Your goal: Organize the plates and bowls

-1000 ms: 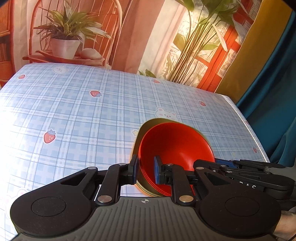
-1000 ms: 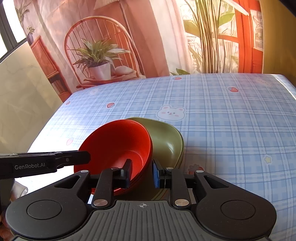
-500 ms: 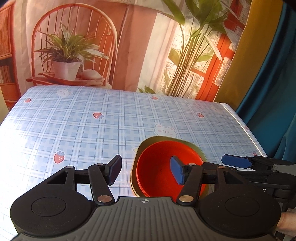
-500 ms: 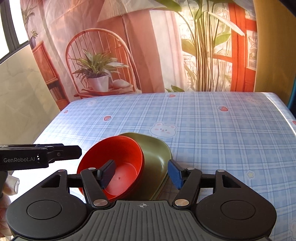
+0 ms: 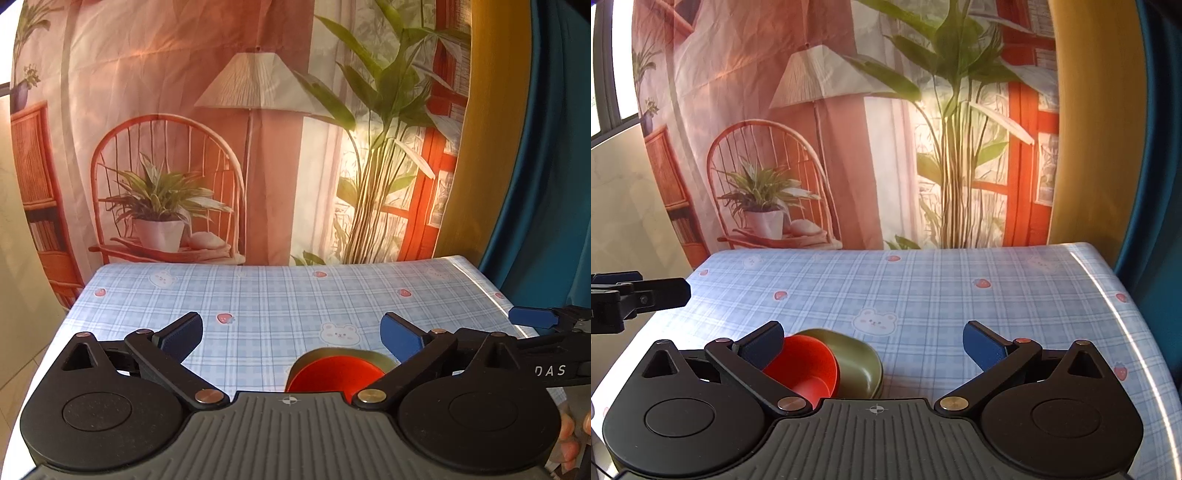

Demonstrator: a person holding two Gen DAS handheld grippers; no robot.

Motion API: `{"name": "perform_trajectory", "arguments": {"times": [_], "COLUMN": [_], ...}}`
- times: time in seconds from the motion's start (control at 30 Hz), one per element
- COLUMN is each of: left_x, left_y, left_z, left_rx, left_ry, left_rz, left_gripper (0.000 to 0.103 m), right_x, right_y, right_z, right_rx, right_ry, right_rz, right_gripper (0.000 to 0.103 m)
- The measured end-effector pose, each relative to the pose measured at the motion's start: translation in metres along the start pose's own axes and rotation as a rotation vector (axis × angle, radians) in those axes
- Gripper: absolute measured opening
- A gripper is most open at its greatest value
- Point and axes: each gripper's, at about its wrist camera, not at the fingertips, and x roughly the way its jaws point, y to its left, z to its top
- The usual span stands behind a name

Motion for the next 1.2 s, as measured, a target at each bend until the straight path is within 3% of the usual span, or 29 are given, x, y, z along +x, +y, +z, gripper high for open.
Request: {"name": "perform_trajectory", "arguments": {"times": [0.27,0.63,0.97,1.2], "left_x": [-0.043,-0.081,-0.1,-0.106], "left_y": [-0.013,-0.013,-0.003,-0.004], "left_z": [0.018,0.02,0.011,0.01], "left_rx": [0.025,-0.039,-0.085,-0.058], "left_ry": [-0.056,-0.069,-0.065,-0.071], "left_rz": [0.078,0.143,0.173,0.202], "left_gripper": [0.103,0.103,0.103,0.103], "right_x": [-0.053,-0.103,-0.12,-0.122], "right_y": [-0.002,0.004,0.013,0.015], "right_z": [0.023,0.023,0.016,0.015], "right_rx": [-0.014,-0.036,-0.052,-0.055], "right_ry": [-0.085,-0.13,-0.135,-0.138], "right_rz": [-0.046,-0.078,-0.065,-0.065], "right_gripper": [0.103,0.103,0.103,0.103]}}
